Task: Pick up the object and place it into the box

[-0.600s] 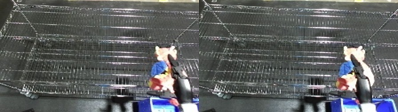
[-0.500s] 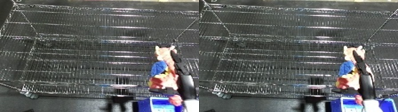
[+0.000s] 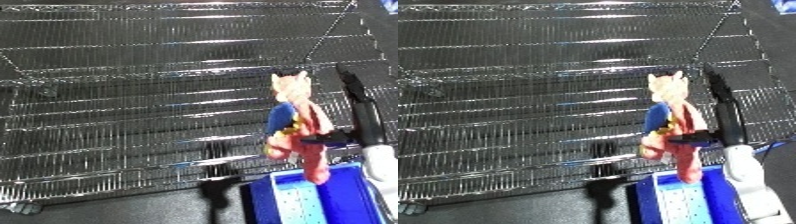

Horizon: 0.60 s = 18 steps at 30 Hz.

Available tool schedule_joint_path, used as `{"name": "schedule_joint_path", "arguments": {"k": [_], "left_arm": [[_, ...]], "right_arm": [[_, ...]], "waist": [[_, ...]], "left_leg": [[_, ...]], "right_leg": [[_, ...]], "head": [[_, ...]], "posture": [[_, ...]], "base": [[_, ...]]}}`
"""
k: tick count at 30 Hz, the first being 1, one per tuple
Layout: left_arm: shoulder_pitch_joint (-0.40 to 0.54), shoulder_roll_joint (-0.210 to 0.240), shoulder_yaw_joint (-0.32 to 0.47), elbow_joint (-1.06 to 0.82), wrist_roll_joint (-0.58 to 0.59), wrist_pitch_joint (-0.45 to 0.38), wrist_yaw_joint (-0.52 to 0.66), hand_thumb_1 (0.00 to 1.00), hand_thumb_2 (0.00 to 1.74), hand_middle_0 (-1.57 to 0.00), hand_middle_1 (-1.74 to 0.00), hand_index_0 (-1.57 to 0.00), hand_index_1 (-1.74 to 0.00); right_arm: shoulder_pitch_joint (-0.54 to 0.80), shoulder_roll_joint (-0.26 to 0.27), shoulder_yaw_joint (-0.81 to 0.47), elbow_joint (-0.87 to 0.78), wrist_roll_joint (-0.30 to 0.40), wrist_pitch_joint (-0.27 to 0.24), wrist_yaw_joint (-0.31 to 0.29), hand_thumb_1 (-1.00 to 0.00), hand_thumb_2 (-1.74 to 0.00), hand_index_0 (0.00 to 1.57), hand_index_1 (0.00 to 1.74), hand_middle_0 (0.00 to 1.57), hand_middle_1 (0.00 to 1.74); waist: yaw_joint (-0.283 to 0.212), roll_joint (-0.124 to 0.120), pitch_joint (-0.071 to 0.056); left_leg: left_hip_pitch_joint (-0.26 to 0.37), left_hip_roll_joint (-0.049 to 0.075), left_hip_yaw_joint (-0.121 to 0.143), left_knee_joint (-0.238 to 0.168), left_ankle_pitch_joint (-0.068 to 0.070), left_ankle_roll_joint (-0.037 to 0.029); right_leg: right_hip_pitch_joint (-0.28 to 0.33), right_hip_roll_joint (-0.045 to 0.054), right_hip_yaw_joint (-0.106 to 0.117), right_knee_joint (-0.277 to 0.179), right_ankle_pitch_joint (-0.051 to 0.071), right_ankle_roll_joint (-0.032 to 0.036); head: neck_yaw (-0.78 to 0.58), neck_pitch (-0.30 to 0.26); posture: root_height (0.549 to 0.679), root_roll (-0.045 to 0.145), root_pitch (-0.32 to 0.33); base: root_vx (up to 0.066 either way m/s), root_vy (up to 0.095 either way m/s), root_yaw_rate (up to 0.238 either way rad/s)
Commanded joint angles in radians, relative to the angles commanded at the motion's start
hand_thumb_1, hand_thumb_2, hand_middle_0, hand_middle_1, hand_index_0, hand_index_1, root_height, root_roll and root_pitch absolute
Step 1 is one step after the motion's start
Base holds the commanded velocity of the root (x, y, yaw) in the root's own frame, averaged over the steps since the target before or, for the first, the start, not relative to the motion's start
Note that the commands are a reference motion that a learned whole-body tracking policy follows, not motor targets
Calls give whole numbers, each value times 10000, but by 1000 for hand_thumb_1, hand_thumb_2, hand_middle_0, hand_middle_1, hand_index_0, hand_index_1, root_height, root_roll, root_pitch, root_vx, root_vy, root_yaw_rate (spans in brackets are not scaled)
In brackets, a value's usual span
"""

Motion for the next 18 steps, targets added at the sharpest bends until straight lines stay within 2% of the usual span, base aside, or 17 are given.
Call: {"name": "schedule_joint_path", "arguments": {"k": [4,8,18], "left_arm": [[-12,147,-282,18,-121,-38,-83,1000,1740,-1570,-1740,-1570,-1740],[-26,251,-543,20,-193,-76,-188,1000,1740,-1570,-1740,-1570,-1740],[-54,343,-994,73,-225,-160,-367,1000,1740,-1570,-1740,-1570,-1740]], "right_arm": [[-364,-411,278,980,63,262,77,0,0,0,0,0,0],[-752,-550,687,2073,5,568,185,0,0,0,0,0,0],[-2052,-397,2109,5202,-526,928,725,0,0,0,0,0,0]], "waist": [[-23,175,40],[-25,380,62],[46,839,117]], "left_leg": [[-34,-15,31,-29,24,-14],[-66,-39,53,-51,35,-26],[-164,-125,70,-62,14,-35]], "right_leg": [[-102,-30,26,23,0,14],[-194,-48,62,29,-22,23],[-331,-100,96,64,-91,29]], "head": [[642,-79],[1126,-83],[1651,-16]], "posture": [[628,53,-166],[628,55,-161],[628,59,-148]], "base": [[8,-8,-28],[13,0,-29],[17,5,2]]}}
